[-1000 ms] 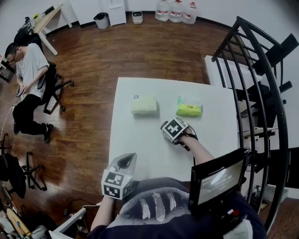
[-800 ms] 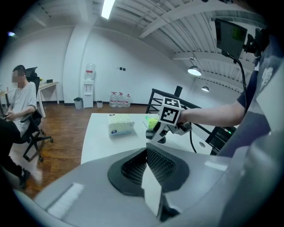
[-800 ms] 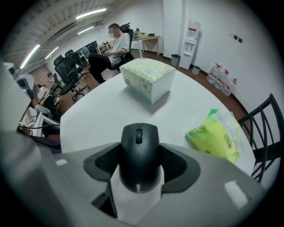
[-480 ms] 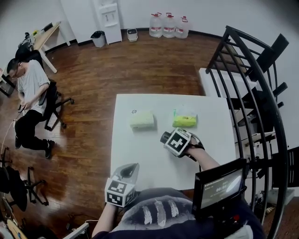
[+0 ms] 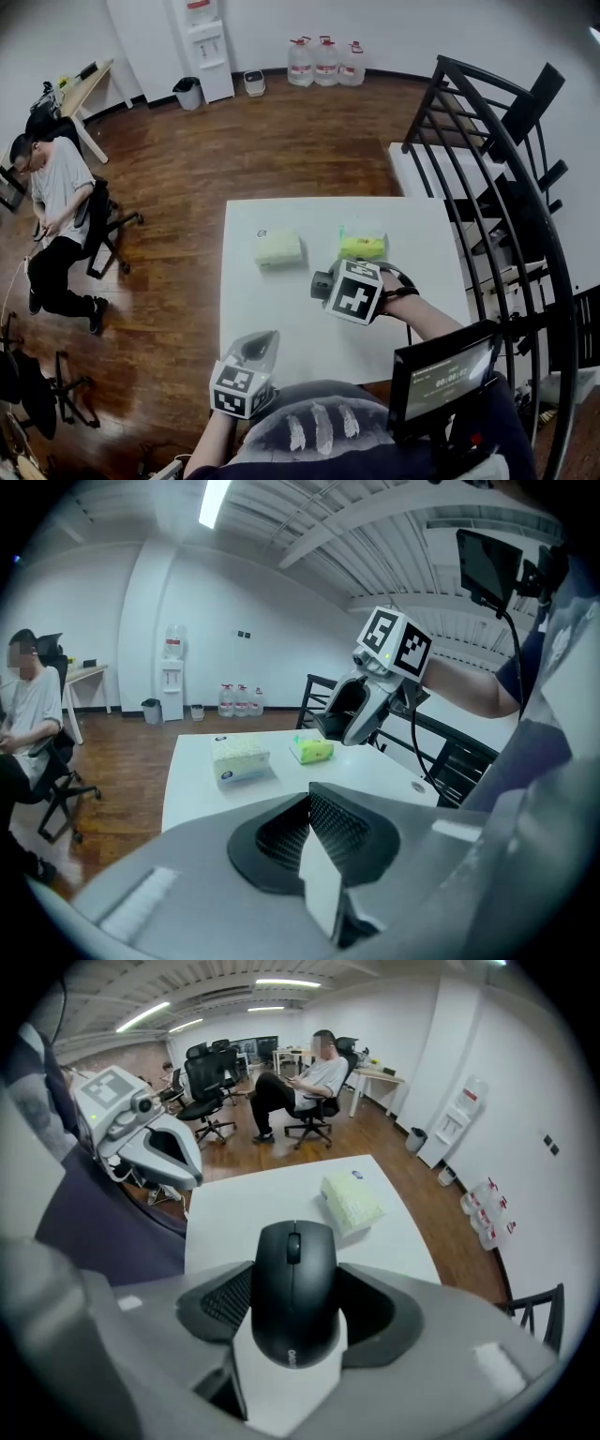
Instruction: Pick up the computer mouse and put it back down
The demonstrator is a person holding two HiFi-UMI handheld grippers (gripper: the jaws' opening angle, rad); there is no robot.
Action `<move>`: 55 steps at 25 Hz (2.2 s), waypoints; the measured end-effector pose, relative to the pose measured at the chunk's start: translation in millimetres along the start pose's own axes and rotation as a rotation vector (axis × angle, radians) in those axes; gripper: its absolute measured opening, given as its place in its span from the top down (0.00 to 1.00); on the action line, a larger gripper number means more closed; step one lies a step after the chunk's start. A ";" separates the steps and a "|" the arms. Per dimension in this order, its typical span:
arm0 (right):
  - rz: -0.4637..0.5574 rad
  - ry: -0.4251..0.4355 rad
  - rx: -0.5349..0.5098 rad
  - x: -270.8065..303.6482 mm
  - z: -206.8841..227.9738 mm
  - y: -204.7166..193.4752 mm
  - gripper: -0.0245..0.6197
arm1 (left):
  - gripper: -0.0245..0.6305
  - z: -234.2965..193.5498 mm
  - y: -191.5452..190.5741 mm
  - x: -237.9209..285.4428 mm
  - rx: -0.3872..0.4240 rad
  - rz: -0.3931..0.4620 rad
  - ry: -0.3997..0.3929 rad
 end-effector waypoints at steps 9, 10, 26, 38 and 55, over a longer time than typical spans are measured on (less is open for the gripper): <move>0.004 -0.004 -0.133 -46.4 -13.6 16.4 0.51 | 0.94 -1.9 12.6 -8.6 0.014 0.056 0.030; 0.006 -0.005 -0.141 -51.0 -14.4 16.7 0.51 | 0.94 -1.6 13.7 -9.5 0.014 0.058 0.032; 0.053 -0.040 -0.206 -114.7 -30.3 21.9 0.51 | 0.94 21.0 20.2 -13.1 0.052 0.072 0.000; 0.061 -0.063 -0.185 -132.0 -39.7 7.3 0.51 | 0.94 33.2 20.8 -15.7 0.050 0.095 0.019; 0.083 -0.131 -0.064 -133.6 -42.4 1.6 0.51 | 0.94 20.5 2.0 -23.3 0.053 0.072 -0.027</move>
Point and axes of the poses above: the fingertips, and each gripper's own axes: x forward along the fingers, z to its right, y out of its top, the point moved 7 cm from there along -x, backward along the fingers, and after that the axes turned 1 degree about x, right-handed, at the moved point
